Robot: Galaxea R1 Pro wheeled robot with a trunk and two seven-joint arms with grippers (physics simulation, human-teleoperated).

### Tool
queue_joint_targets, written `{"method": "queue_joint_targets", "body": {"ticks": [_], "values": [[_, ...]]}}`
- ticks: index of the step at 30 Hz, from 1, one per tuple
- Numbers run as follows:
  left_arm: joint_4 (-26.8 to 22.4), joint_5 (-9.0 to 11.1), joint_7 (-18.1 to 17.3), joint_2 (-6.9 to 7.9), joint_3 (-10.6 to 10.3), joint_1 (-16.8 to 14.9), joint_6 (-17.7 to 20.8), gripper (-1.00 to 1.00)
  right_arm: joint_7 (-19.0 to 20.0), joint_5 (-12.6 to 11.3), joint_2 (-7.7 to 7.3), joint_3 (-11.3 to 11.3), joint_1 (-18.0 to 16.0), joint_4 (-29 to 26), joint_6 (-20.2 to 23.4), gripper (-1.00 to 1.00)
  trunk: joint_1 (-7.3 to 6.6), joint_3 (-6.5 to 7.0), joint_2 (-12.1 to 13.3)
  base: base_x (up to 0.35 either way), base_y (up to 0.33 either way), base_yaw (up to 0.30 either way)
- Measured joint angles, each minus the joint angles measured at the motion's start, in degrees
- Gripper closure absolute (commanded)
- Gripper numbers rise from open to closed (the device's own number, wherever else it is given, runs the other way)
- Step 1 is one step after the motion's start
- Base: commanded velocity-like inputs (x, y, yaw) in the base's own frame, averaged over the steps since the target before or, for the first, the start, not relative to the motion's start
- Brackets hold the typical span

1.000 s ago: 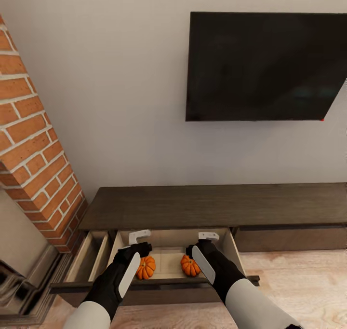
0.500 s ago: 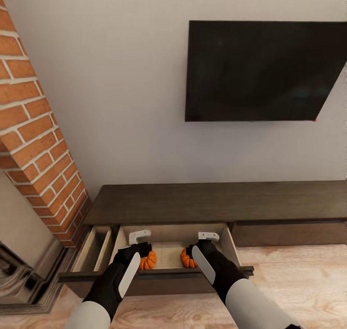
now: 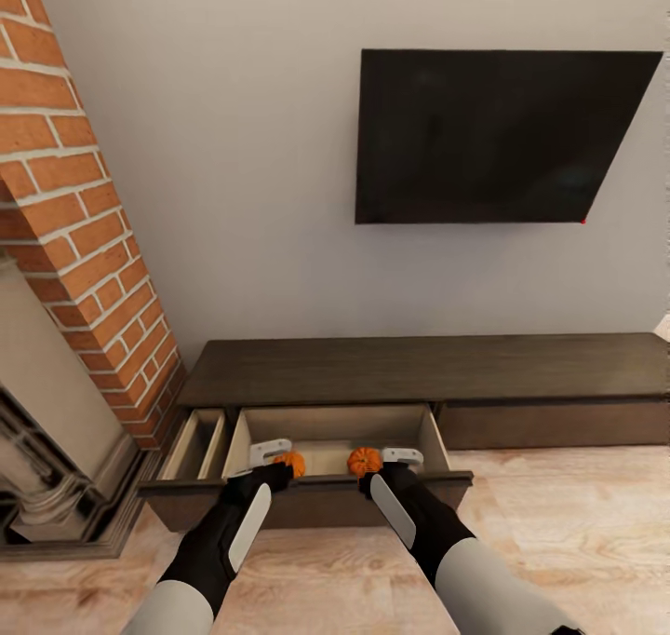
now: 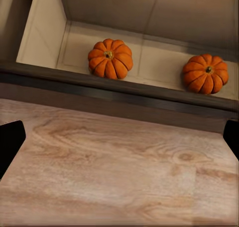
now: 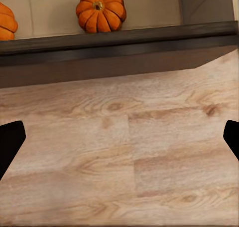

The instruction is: Place each of the two pumpkins and all three candles from the living room inside a cabinet in the living room (use any cabinet), then make sure every cabinet is closed, and position the cauldron so it is next to a table in the living room.

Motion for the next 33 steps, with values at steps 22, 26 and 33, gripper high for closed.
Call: {"method": "queue_joint_targets", "body": {"ticks": [22, 26, 33], "values": [[-0.38, -0.05, -0.16, -0.01, -0.03, 0.0, -0.07, -1.0, 0.01, 0.09, 0.0, 0.0, 0.0, 0.02, -0.23, -1.0, 1.95, -1.61, -3.6, -0.243, 0.0, 0.0], [-0.38, -0.07, -0.15, -0.01, -0.07, 0.0, -0.15, -1.0, 0.25, 0.24, 0.0, 0.0, 0.05, 0.07, -0.54, -1.0, 2.82, -2.33, -5.2, -0.01, 0.0, 0.0], [-0.24, -0.28, -0.18, -0.01, -0.11, 0.02, -1.35, -1.0, 0.47, 0.32, 0.0, -0.02, 0.08, 0.09, -2.06, -1.0, 4.36, -3.59, -8.01, -0.001, 0.0, 0.0]]}}
